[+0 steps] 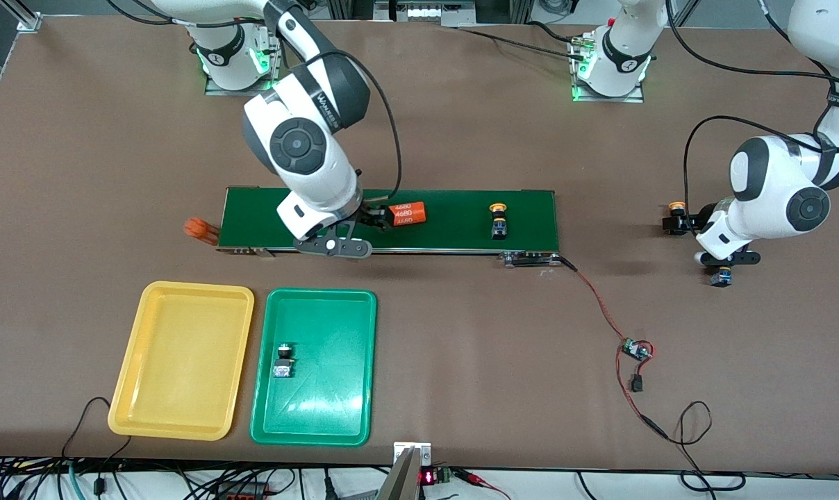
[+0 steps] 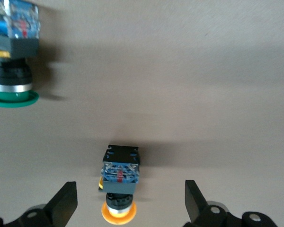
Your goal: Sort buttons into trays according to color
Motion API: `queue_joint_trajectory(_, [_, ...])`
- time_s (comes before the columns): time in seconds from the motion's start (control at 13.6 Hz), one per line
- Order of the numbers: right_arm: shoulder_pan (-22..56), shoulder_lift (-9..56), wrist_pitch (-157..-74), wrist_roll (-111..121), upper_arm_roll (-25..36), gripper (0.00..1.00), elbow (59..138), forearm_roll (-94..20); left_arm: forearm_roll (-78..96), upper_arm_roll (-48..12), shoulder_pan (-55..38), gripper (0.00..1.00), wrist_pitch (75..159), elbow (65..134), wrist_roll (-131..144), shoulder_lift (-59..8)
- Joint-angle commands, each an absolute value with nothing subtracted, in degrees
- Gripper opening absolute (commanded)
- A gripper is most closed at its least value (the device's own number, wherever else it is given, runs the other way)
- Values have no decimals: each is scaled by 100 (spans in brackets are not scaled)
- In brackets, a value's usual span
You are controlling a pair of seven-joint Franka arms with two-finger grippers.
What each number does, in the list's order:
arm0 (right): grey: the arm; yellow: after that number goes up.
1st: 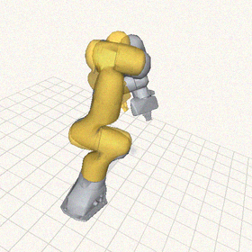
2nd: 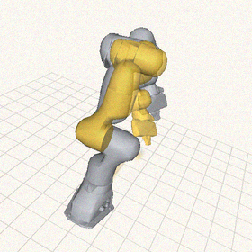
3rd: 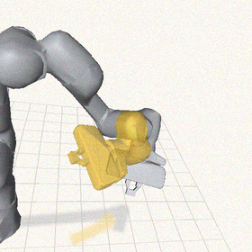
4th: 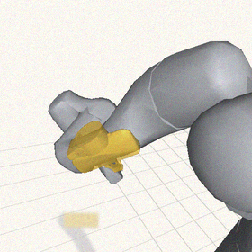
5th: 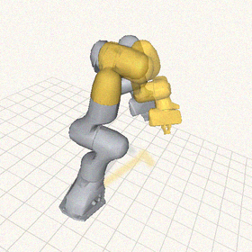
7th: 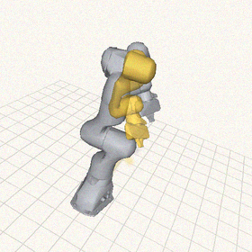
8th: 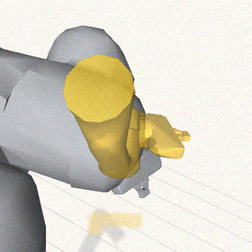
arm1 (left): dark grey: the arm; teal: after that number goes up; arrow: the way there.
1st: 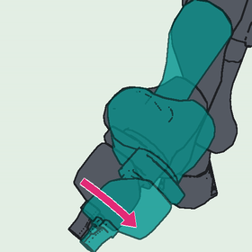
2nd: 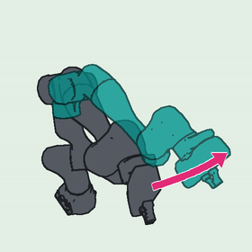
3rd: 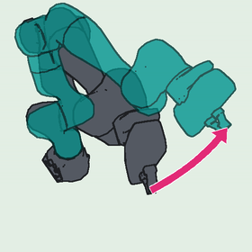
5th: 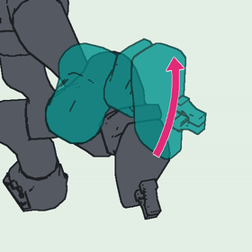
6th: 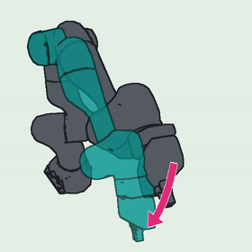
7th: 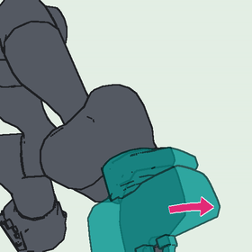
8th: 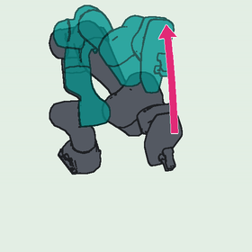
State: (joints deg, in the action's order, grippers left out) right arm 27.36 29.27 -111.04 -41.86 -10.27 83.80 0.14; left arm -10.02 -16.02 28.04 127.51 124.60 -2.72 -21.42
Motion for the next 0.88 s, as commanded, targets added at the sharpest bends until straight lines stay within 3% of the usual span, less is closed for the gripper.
queue_joint_trajectory(0.0, [2847,2874,-11354,-4481,-1151,100,8595,158,-1116,-1644,2970,100,13051,12638,-789,-2215])
queue_joint_trajectory(0.37, [3076,3321,-11917,-4887,-1169,100,8596,343,-1116,-1644,3129,99,13104,12717,-1380,-2294])
queue_joint_trajectory(0.44, [3102,3383,-11979,-4887,-1169,100,8587,343,-1116,-1644,3138,93,13122,12770,-1389,-2277])
queue_joint_trajectory(0.52, [3137,3436,-11997,-4878,-1169,100,8578,343,-1116,-1652,3138,81,13122,12779,-1389,-2276])
queue_joint_trajectory(0.74, [3138,3480,-11997,-4869,-1160,100,8561,334,-1108,-1652,3173,30,13166,12920,-1389,-2250])
queue_joint_trajectory(0.81, [3138,3480,-11997,-4878,-1160,100,8561,334,-1107,-1652,3173,18,13131,12929,-1389,-2224])
